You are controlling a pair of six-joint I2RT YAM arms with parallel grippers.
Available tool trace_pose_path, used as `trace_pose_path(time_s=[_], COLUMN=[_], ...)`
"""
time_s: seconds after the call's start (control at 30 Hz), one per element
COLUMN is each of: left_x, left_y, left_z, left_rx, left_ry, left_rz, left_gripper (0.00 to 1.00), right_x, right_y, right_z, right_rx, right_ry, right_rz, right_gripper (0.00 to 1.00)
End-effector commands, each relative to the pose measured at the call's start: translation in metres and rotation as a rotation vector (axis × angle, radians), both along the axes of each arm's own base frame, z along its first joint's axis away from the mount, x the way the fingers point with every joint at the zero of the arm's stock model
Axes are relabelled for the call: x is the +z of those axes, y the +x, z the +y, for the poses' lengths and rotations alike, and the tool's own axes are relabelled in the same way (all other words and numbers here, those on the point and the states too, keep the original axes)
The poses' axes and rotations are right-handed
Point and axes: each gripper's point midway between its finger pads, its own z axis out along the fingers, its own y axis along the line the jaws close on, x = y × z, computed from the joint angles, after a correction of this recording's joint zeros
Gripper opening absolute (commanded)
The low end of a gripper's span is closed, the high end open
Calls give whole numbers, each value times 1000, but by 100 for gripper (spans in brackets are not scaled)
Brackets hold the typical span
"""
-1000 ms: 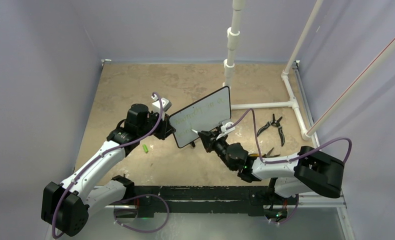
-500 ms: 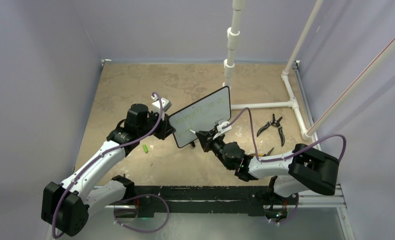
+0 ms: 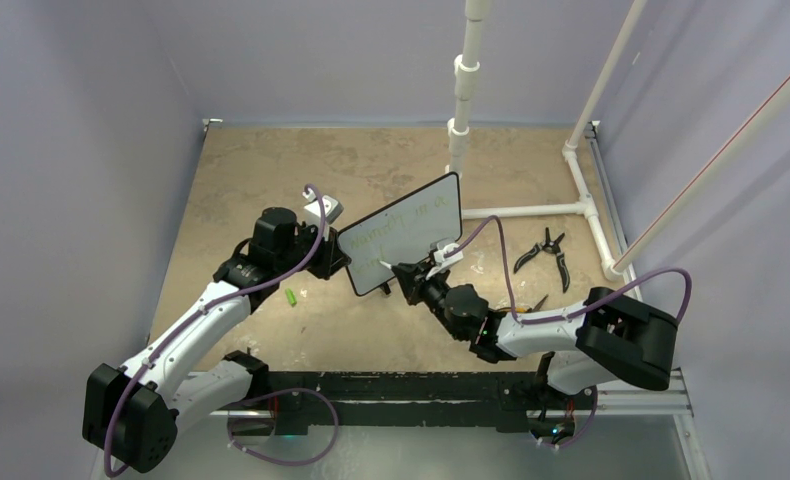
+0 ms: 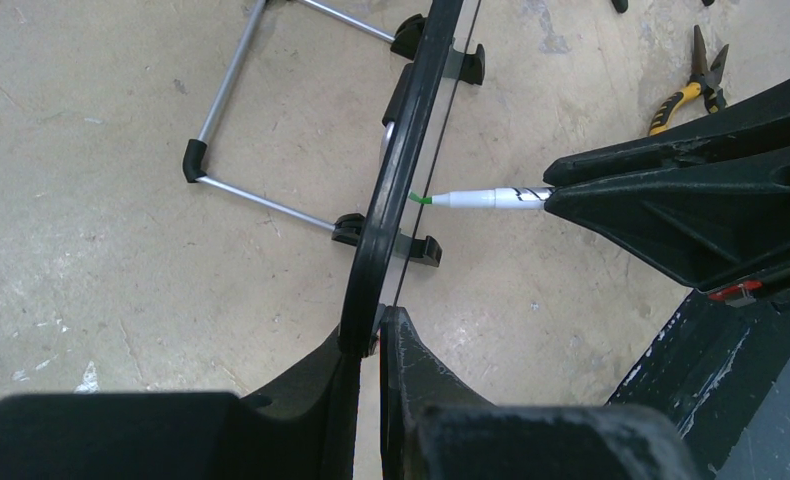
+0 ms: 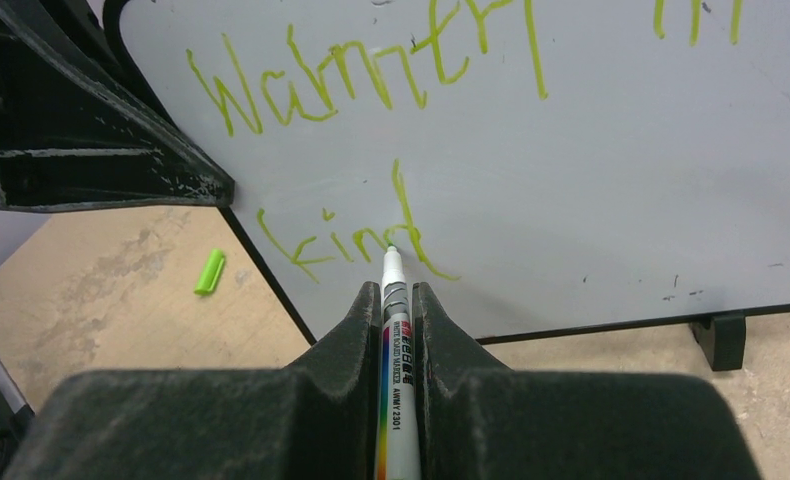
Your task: Write a sentence on the whiteboard
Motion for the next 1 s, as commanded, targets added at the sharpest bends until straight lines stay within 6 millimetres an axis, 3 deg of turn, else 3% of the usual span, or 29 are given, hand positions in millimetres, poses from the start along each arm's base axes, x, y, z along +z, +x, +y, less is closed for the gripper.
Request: trace_pose_path(time_s=[0.0, 0.37, 0.83, 0.97], left_x=[17, 18, 21, 26], left_y=[3, 3, 2, 4], left_z=[-4, -3, 1, 5], left_rx=[-18, -14, 14, 44], left_ry=[-24, -25, -25, -28], left_rz=[-52, -54, -58, -75], left_gripper=[0, 0, 0, 17], right_x=[-4, -4, 16, 27], right_y=[2, 6, 2, -7], right_z=[-8, -13, -17, -17], right_rx=[-33, -78, -61, -1], right_ry=[8, 8, 58, 83], right_rz=[18, 24, -11, -29], right_gripper=[0, 0, 0, 0])
